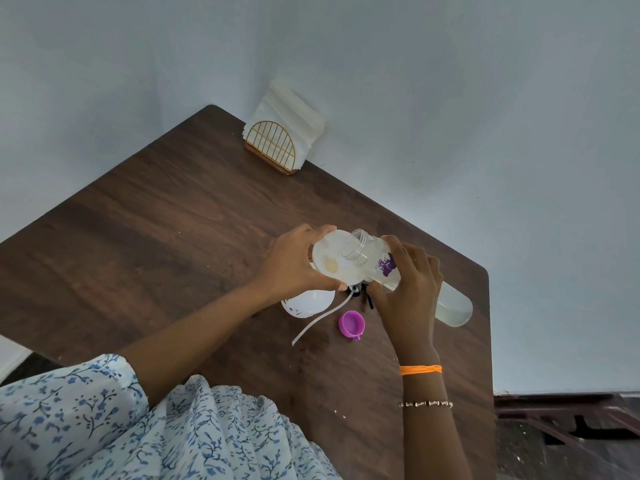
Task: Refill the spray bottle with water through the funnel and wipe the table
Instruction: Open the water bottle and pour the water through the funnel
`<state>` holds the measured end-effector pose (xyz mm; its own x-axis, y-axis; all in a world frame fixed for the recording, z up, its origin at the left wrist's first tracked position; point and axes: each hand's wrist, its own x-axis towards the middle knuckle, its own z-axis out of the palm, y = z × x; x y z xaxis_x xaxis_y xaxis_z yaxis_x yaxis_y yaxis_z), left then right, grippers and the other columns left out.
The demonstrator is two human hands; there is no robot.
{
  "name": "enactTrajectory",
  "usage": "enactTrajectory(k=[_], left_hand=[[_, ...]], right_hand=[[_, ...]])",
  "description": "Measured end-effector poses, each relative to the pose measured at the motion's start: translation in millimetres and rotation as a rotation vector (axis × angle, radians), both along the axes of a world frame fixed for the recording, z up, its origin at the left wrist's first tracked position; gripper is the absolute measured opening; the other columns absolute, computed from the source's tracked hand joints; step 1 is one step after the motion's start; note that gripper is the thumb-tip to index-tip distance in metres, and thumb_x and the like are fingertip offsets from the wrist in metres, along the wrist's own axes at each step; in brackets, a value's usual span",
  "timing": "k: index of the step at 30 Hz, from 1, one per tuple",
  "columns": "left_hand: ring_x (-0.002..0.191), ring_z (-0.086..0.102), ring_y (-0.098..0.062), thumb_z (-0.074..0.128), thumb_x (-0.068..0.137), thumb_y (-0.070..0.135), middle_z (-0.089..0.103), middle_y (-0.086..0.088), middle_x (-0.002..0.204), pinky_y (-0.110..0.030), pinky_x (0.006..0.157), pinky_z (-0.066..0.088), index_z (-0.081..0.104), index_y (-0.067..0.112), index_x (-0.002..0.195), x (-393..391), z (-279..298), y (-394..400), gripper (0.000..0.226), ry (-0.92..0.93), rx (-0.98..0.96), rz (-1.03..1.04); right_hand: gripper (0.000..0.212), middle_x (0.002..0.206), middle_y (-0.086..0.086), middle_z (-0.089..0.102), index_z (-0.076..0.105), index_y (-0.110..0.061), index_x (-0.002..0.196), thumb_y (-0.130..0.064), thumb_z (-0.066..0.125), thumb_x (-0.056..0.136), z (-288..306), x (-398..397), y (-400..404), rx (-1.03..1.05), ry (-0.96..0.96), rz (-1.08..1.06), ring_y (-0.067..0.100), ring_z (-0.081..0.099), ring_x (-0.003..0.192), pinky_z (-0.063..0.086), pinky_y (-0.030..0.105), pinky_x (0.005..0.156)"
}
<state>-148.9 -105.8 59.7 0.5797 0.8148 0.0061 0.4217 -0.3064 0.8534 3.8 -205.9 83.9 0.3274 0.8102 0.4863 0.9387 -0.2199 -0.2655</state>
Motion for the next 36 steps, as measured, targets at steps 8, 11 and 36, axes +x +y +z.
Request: enactTrajectory(k=[8,11,36], left_hand=[[0.113,0.051,-0.015,0.082,0.060,0.046,0.053,0.000,0.128,-0.031,0.091,0.046,0.039,0.028,0.138,0.7,1.0,-0.3,0.090,0.007,-0.004,0.004],[0.113,0.051,-0.014,0.081,0.061,0.045,0.053,0.000,0.129,-0.028,0.089,0.044,0.039,0.028,0.138,0.8,0.7,-0.2,0.089,0.010,0.004,0.004],[0.111,0.053,-0.015,0.082,0.059,0.047,0.055,-0.001,0.125,-0.033,0.091,0.050,0.040,0.028,0.137,0.5,-1.0,0.6,0.091,0.002,0.015,0.002]], right_hand=[[0.067,0.110,0.011,0.064,0.061,-0.013,0.117,-0.006,0.086,0.055,0.0,0.4,0.3,-0.008,0.000,-0.010,0.033,0.053,0.101,0.043,0.047,0.087],[0.067,0.110,0.012,0.064,0.061,-0.012,0.117,-0.006,0.086,0.055,0.4,-0.4,0.6,-0.011,-0.003,-0.012,0.033,0.053,0.101,0.043,0.048,0.087],[0.067,0.109,0.012,0.064,0.061,-0.012,0.116,-0.005,0.086,0.054,0.0,-0.5,0.8,0.012,0.000,-0.010,0.034,0.053,0.100,0.040,0.043,0.086]])
